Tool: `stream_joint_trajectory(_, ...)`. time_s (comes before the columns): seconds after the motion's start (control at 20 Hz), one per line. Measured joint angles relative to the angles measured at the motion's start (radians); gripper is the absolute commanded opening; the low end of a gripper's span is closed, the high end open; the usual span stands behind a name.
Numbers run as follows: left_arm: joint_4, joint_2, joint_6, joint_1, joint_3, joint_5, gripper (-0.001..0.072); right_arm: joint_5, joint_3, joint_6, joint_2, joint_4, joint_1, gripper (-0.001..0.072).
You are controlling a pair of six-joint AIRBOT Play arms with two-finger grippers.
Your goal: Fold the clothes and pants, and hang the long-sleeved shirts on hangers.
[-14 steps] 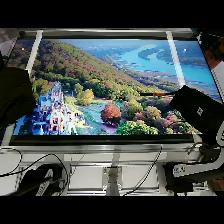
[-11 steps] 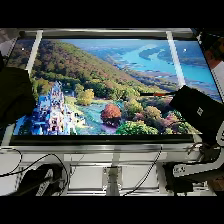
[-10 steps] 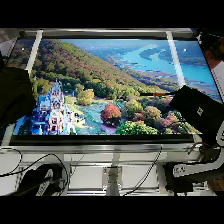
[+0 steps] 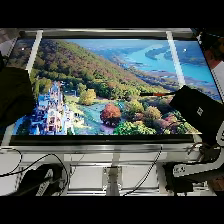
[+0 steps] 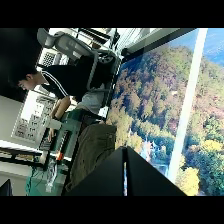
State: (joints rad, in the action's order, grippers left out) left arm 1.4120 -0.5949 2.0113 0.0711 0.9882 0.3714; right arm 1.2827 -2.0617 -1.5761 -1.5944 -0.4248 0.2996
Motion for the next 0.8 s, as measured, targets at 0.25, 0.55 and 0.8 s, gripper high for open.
stream_joint_trajectory(0.25,0.000,0.000,0.000,0.000,0.000,-0.004,0.0036,0.000,0.000,0.000,0.000,0.000,0.000,0.0028)
stream_joint_trajectory(0.55,0.000,0.000,0.000,0.000,0.000,-0.007,0.0037,0.000,0.000,0.000,0.000,0.000,0.000,0.0028)
stream_joint_trajectory(0.8,0.000,-0.007,0.000,0.000,0.000,-0.008,0.0037,0.000,0.000,0.000,0.000,0.001,0.000,0.0028)
